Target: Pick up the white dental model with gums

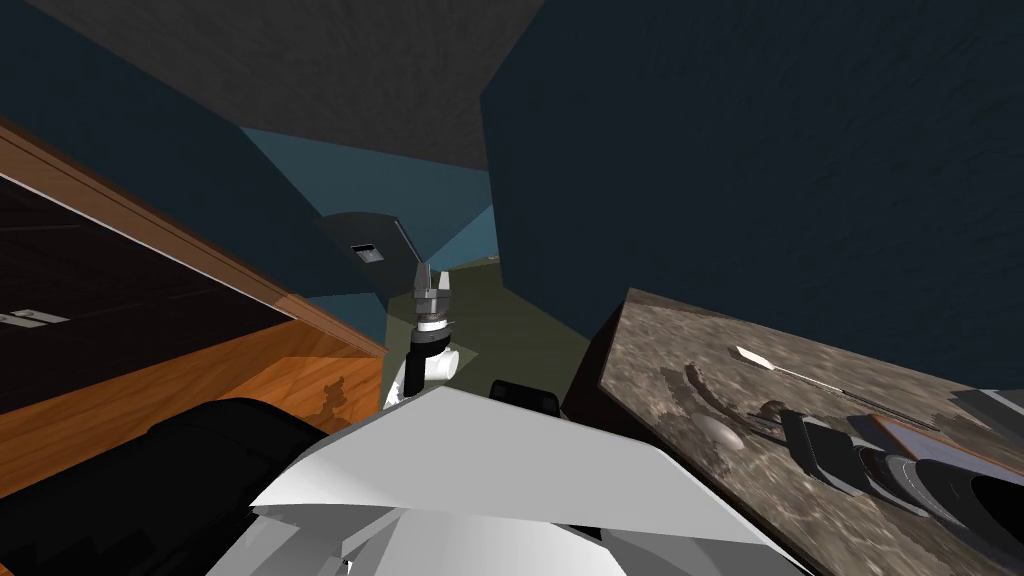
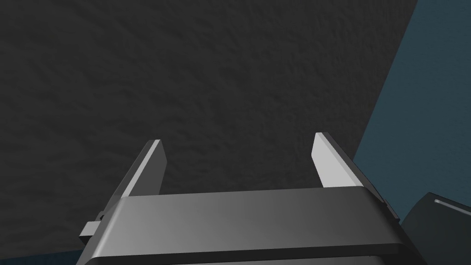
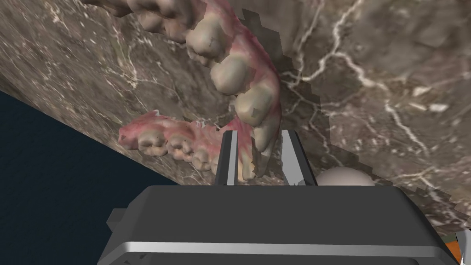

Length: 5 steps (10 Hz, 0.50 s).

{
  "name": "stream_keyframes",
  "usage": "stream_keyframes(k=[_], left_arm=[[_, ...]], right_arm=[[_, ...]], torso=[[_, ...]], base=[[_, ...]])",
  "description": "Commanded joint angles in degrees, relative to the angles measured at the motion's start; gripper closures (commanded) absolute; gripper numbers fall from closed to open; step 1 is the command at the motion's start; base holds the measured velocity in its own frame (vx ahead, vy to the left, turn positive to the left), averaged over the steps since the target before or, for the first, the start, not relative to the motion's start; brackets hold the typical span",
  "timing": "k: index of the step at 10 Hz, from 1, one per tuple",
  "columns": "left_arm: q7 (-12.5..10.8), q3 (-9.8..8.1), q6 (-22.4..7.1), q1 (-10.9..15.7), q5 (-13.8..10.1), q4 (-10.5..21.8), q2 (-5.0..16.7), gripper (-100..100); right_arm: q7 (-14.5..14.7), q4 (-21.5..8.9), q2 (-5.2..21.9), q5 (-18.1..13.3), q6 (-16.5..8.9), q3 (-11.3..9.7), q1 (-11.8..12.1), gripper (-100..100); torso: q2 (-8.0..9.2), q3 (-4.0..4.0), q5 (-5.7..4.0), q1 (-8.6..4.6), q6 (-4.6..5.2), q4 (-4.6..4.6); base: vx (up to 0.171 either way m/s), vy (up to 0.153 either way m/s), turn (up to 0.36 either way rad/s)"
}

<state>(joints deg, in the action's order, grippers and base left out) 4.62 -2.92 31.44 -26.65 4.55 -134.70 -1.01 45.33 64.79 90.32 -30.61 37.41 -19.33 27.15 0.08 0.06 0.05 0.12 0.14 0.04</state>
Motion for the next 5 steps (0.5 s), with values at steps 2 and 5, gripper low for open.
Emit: stream_keyframes(k=[2,5], left_arm=[[0.0,0.0,0.0,0.0,0.0,0.0,0.0,0],[0.0,0.0,0.0,0.0,0.0,0.0,0.0,0]], right_arm=[[-2.4,-0.9,-0.9,-4.3,1.3,1.7,-0.9,100],[-7.1,-3.1,-2.9,-9.6,4.3,4.7,-3.2,100]], torso=[[0.0,0.01,0.02,0.0,-0.01,0.01],[0.05,0.03,0.03,0.06,0.01,0.02]], base=[[-0.017,0.006,-0.014],[-0.03,0.014,-0.015]])
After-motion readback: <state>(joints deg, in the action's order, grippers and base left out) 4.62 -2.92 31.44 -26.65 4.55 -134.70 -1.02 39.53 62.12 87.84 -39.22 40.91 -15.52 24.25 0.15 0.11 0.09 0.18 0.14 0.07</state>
